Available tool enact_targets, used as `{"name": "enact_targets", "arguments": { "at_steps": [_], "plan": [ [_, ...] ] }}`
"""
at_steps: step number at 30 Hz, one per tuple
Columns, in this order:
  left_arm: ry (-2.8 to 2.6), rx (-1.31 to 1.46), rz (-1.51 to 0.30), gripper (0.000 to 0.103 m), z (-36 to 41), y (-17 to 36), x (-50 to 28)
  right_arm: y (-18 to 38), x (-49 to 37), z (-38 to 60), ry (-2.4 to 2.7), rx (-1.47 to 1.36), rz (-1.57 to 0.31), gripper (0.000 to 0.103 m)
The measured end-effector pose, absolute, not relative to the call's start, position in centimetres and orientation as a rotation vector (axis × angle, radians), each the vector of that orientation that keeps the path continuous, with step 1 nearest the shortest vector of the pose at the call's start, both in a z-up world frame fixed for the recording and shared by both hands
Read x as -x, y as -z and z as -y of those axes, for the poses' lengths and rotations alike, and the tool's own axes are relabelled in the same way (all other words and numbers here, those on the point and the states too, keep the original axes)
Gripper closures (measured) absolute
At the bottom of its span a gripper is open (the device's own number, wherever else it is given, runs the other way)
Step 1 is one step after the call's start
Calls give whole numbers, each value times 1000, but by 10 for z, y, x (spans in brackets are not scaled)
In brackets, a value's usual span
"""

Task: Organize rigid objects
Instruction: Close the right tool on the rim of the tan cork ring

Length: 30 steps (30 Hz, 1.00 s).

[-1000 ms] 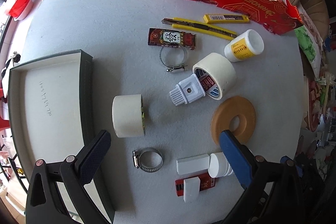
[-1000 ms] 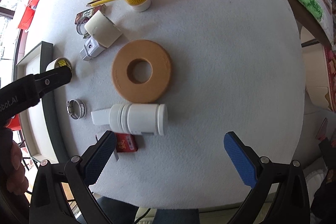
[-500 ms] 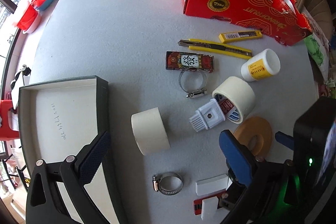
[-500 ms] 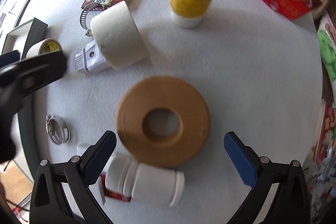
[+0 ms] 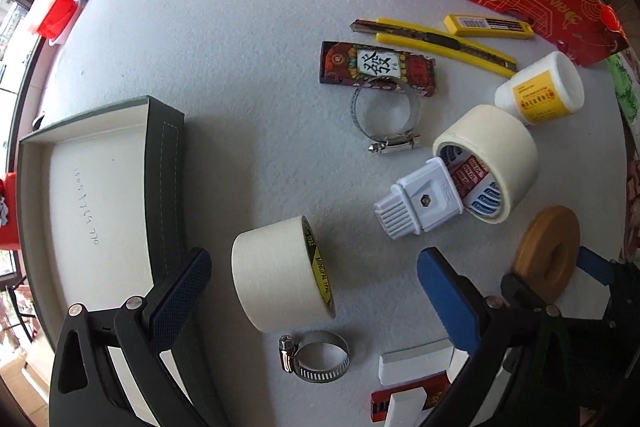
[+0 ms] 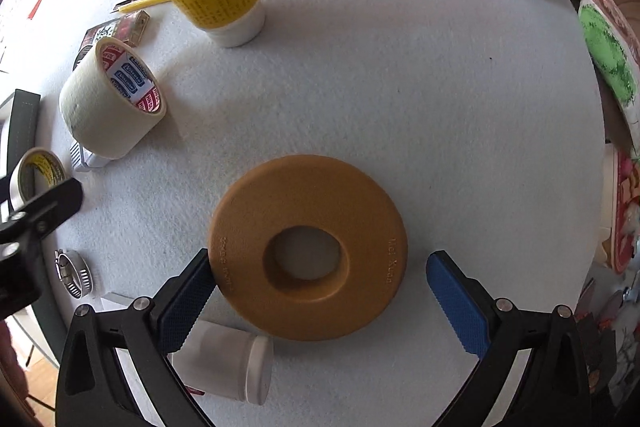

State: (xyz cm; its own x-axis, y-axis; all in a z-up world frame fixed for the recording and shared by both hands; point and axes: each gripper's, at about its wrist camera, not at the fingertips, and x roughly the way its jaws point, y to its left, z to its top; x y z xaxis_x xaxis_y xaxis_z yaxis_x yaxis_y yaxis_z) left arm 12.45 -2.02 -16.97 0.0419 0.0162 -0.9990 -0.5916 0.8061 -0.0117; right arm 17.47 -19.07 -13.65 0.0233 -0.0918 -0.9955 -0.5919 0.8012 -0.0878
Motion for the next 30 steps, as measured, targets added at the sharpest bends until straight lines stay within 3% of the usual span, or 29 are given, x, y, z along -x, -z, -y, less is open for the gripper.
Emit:
{"name": "enact_targets", "arguments": {
  "at_steps": [15,30],
  "plan": [
    [-518,566,-1448,0,1,203,-140,142,-179,190,-462,573,-1546,0],
    [-508,571,-1497,0,9,192,-137,172,-192,172,-457,577,-1582,0]
  ]
}}
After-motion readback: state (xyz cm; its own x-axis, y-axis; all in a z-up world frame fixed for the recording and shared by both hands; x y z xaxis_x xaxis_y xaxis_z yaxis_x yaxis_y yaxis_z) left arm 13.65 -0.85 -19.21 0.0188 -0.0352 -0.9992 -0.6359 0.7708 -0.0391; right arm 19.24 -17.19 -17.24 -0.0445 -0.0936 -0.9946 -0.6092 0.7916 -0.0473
